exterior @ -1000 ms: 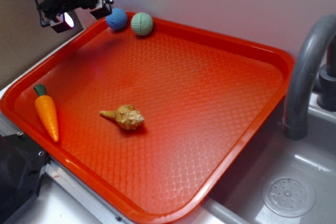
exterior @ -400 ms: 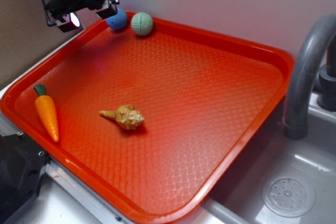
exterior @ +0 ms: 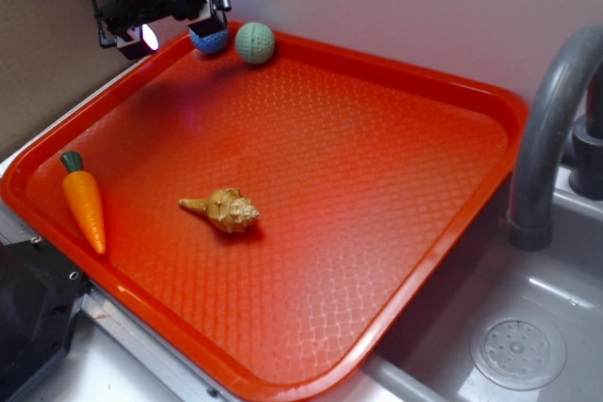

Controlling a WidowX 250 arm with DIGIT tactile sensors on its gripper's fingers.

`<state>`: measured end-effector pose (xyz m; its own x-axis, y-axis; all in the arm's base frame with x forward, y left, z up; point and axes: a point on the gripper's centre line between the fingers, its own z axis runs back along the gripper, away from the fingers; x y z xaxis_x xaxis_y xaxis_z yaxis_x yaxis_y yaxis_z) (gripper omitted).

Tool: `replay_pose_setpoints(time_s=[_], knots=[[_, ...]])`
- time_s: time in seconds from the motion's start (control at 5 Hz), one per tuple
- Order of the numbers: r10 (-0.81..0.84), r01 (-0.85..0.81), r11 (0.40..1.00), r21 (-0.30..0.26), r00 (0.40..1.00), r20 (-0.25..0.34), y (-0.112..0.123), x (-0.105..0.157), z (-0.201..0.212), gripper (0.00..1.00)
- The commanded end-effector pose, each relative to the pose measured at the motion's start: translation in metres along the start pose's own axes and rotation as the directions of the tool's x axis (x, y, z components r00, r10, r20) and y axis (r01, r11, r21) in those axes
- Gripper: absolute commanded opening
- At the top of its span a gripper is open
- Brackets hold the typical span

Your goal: Grab the blue ball.

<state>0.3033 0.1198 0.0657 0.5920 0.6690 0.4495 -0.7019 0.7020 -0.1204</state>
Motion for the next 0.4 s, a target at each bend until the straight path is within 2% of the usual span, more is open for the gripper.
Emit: replay_pose_setpoints(time_s=[0.0,0.2], knots=[[-0.008,0.011,0.999,-0.035,0.998,0.064,-0.0094,0.0193,0.0129,1.0],[0.004,-0.003,1.0,-0.018,0.998,0.057,-0.0103,0.0241,0.0061,1.0]])
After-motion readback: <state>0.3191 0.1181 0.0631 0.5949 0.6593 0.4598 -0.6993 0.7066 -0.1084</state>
